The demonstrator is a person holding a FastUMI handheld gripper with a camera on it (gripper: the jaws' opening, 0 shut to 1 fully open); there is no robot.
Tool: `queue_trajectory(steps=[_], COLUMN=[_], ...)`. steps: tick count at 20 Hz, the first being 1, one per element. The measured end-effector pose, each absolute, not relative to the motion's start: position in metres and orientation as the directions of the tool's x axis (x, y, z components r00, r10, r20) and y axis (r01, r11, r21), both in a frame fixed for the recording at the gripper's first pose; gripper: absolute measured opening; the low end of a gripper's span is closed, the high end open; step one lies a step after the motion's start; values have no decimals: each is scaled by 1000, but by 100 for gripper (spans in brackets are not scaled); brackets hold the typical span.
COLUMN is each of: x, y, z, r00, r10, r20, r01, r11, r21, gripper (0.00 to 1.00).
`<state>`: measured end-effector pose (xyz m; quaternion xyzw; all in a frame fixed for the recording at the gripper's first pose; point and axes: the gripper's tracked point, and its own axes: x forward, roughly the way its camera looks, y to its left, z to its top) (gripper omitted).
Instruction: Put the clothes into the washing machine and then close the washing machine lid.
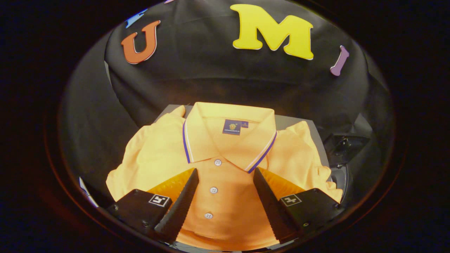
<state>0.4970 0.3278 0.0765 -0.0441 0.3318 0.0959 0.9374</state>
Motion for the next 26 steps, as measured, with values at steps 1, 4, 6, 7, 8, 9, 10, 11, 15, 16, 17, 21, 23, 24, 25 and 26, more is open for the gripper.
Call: queue_trajectory(steps=[1, 4, 6, 7, 8, 9, 10, 11, 15, 16, 17, 21, 23, 24, 25, 26], x=[498, 495, 498, 500, 501, 497, 497, 495, 474, 469, 463, 425, 405, 393, 382, 370], y=[328, 319, 317, 313, 309, 308, 307, 306, 291, 286, 283, 269, 260, 255, 247, 240], z=[77, 77, 78, 81, 83, 81, 80, 80, 81, 82, 84, 109, 129, 140, 154, 165], r00=[763, 756, 762, 772, 781, 781, 776, 769, 769, 779, 790, 830, 850, 859, 871, 882], r10=[156, 167, 176, 185, 203, 226, 245, 263, 307, 310, 317, 347, 361, 366, 368, 368], r20=[-627, -633, -624, -608, -591, -582, -582, -583, -561, -545, -525, -437, -385, -358, -324, -295], r01=[-219, -228, -231, -235, -241, -260, -282, -302, -345, -345, -347, -353, -357, -361, -362, -362], r11=[976, 974, 973, 972, 970, 965, 959, 953, 938, 938, 937, 933, 930, 929, 929, 929], r21=[-23, -15, -7, -3, 15, 26, 27, 32, 41, 41, 44, 72, 85, 83, 81, 76], gripper=[98, 84, 70, 49, 27, 19, 12, 11, 5, 5, 5, 5, 4, 4, 4, 4])
